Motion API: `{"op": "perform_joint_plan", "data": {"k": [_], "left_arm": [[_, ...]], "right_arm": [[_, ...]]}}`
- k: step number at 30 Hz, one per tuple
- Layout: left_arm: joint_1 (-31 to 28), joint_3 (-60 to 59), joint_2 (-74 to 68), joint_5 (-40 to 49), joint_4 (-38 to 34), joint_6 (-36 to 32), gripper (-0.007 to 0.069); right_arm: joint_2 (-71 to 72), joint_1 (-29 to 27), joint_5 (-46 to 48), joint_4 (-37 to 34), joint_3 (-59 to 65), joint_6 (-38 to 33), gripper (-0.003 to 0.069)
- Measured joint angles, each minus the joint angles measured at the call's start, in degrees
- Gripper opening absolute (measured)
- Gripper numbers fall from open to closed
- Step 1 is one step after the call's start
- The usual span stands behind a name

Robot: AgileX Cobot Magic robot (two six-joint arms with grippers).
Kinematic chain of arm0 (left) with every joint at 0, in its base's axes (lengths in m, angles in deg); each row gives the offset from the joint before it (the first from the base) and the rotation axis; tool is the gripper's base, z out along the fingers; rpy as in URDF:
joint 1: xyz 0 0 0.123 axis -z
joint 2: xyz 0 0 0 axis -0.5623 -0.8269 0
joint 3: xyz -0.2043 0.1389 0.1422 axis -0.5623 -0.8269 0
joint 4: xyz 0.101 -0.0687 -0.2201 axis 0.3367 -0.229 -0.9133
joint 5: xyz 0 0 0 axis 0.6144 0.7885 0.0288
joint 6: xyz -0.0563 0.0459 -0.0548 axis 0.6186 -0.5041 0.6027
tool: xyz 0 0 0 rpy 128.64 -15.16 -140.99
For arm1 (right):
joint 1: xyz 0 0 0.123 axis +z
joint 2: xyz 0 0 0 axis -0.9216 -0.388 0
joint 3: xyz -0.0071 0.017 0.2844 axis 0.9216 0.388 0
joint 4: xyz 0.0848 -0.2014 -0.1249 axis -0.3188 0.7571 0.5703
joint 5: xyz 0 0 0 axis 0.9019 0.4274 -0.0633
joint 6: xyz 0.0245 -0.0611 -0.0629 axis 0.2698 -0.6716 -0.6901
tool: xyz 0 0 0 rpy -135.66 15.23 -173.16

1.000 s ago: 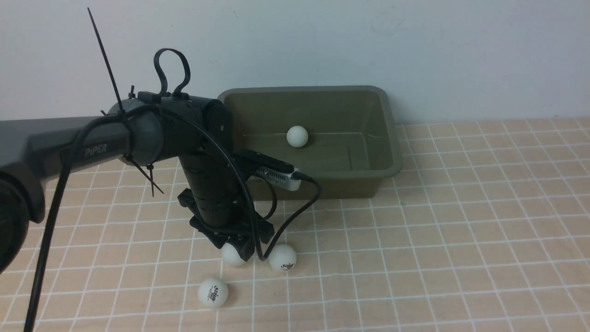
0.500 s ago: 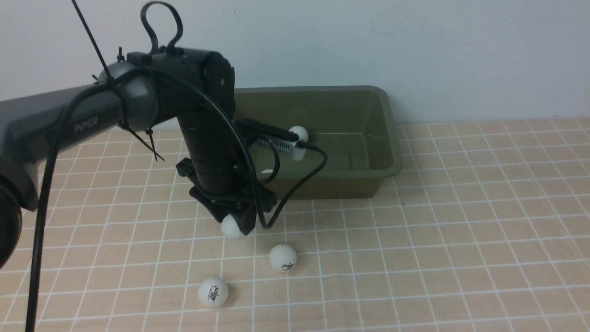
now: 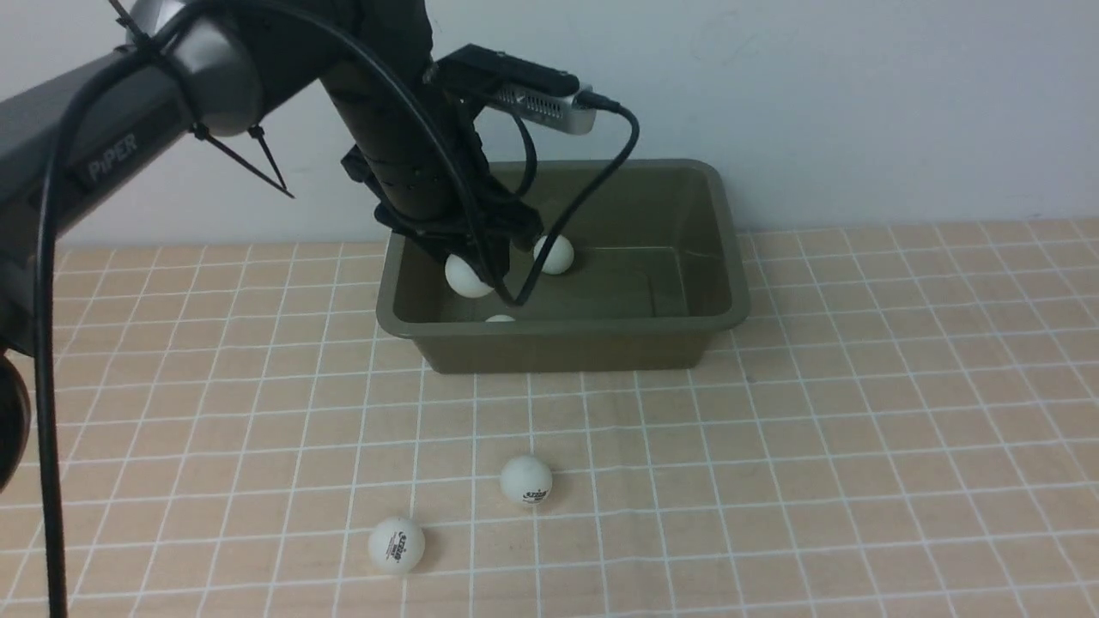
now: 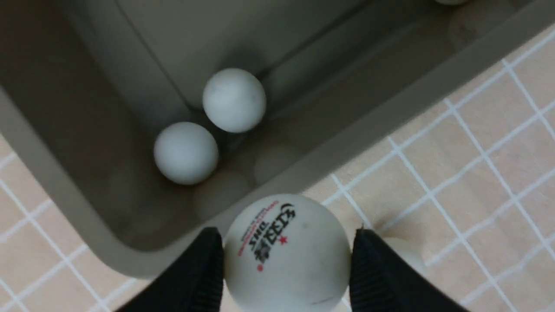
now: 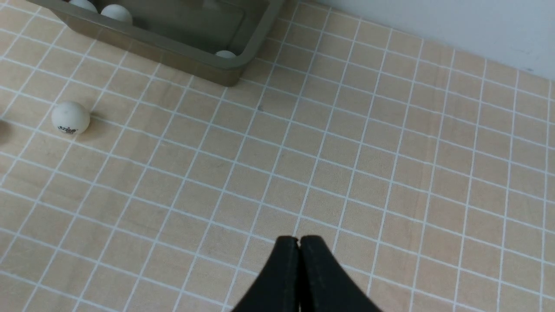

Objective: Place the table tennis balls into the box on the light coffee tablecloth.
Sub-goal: 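Drop the ball into the bin, then reach for and grasp a ping pong ball on the table beside the basket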

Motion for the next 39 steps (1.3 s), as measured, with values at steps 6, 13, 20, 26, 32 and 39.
{"op": "perform_joint_plan", "data": {"k": [6,13,20,26,32,39], "left_arm": [[0.0,0.0,-3.8,-7.9,3.3,0.0,0.0300],[0.0,0.0,-6.9,-11.1,3.8,-1.6,0.0334],[0.0,1.3,-7.0,-11.3,3.9,-1.8,0.0421],[0.0,6.6,-6.1,0.9,2.9,-0.5,0.0436],[0.1,8.9,-3.4,3.4,-6.5,1.6,0.0436],[3.7,4.2,-0.5,3.3,-11.4,1.8,0.0436]], "right_arm": [[0.0,0.0,0.0,0.0,0.0,0.0,-0.0018],[0.0,0.0,0.0,0.0,0.0,0.0,-0.0018],[0.0,0.0,0.0,0.0,0.0,0.0,-0.0018],[0.0,0.0,0.0,0.0,0.0,0.0,-0.0018],[0.0,0.0,0.0,0.0,0.0,0.0,-0.0018],[0.0,0.0,0.0,0.0,0.0,0.0,-0.0018]]}}
